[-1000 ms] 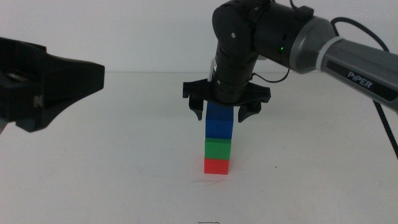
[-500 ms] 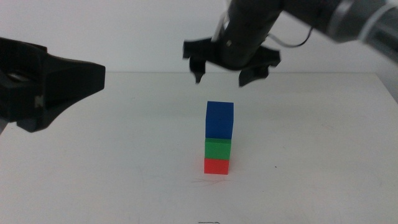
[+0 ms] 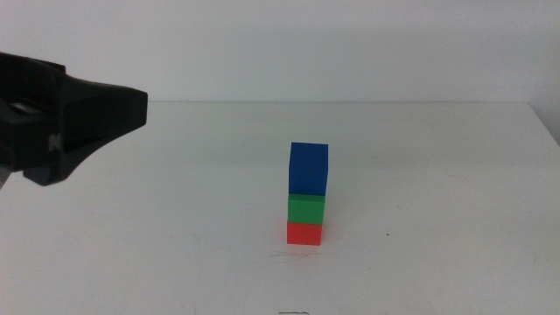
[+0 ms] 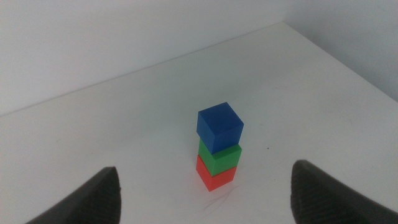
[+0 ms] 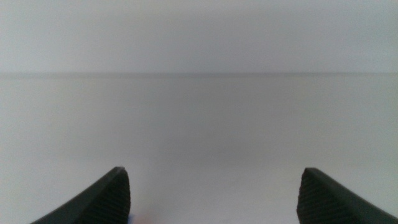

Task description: Stack red cubes first, then green, then blue cubes in a specific spot.

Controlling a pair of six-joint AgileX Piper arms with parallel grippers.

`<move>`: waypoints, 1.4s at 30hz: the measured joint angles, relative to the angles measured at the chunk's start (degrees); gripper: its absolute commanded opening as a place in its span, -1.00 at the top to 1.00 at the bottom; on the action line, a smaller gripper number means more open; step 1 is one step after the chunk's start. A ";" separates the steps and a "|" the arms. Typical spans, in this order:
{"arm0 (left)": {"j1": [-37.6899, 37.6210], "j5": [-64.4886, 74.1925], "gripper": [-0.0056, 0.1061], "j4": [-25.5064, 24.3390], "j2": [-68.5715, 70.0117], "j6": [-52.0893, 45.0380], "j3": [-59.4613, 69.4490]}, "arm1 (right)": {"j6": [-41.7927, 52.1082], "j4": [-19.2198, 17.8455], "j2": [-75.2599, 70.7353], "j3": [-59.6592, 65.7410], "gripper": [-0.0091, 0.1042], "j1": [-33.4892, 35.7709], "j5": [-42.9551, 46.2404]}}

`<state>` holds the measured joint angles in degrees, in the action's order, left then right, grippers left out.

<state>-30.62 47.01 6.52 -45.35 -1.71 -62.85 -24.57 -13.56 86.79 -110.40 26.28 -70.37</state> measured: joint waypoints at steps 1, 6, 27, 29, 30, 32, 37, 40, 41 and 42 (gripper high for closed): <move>0.00 0.00 -0.78 0.00 0.00 0.00 0.00 | 0.99 0.13 -2.81 2.81 -0.74 -2.06 1.73; 0.00 0.00 -0.78 0.00 0.00 0.00 0.00 | 7.79 3.36 -16.72 20.08 -0.74 -12.70 16.63; 0.00 -0.05 -0.78 -2.38 0.00 0.00 0.00 | 21.02 14.86 -30.05 44.38 -0.74 -24.91 38.16; 0.00 0.01 -0.78 -4.17 0.00 0.00 0.05 | 21.02 14.86 -30.05 44.38 -0.74 -24.91 38.16; 0.24 -0.42 -0.78 -5.64 0.07 0.00 0.28 | 21.02 14.86 -30.05 44.38 -0.74 -24.91 38.16; 2.01 -2.45 -0.78 -8.51 0.79 0.70 1.69 | 21.02 14.81 -30.05 44.38 -0.74 -24.91 38.16; 12.32 -11.28 -0.78 -12.24 3.84 4.29 9.41 | 21.02 14.81 -29.96 44.38 -0.74 -24.91 38.16; 19.65 -16.43 -0.78 -11.35 6.00 5.03 13.66 | 21.02 14.81 -29.96 44.38 -0.74 -24.91 38.16; 22.03 -17.65 -0.78 -10.56 6.68 5.08 14.88 | 21.02 14.81 -29.96 44.38 -0.74 -24.91 38.16; 24.16 -18.40 -0.78 -9.79 7.36 5.08 15.89 | 21.02 14.81 -29.96 44.38 -0.74 -24.91 38.16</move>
<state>-6.46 28.61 -3.27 -37.99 3.38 -46.95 -3.55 1.25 56.84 -66.01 1.37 -32.21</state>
